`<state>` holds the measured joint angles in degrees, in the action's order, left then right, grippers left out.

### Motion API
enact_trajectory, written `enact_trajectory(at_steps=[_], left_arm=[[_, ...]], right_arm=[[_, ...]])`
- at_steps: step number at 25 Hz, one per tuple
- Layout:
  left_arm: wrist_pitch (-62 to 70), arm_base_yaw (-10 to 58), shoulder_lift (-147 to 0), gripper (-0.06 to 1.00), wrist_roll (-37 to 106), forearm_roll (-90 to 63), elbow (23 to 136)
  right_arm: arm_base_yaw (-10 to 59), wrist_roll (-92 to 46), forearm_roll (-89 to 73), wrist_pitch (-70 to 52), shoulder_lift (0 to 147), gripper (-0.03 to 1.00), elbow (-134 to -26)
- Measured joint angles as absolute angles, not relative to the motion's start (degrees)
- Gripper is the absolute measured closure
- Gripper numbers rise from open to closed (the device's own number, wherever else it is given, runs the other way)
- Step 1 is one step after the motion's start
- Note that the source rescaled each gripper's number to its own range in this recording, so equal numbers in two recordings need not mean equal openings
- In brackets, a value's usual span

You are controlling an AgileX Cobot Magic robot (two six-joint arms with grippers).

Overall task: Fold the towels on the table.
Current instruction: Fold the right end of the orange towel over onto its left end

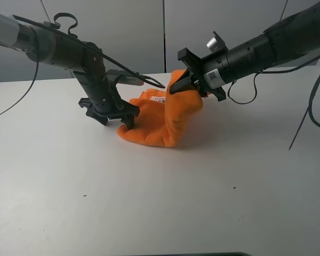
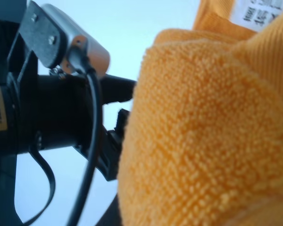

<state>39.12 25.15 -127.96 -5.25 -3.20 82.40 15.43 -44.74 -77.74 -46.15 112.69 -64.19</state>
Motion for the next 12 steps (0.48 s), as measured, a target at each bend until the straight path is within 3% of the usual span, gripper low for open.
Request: enact_trajectory(at_steps=[12], left_arm=[[39.0, 25.2, -128.0, -0.05, -5.1, -3.2, 82.4]], right_arm=[[20.5, -45.8, -84.1, -40.8, 121.7, 0.92, -68.4]])
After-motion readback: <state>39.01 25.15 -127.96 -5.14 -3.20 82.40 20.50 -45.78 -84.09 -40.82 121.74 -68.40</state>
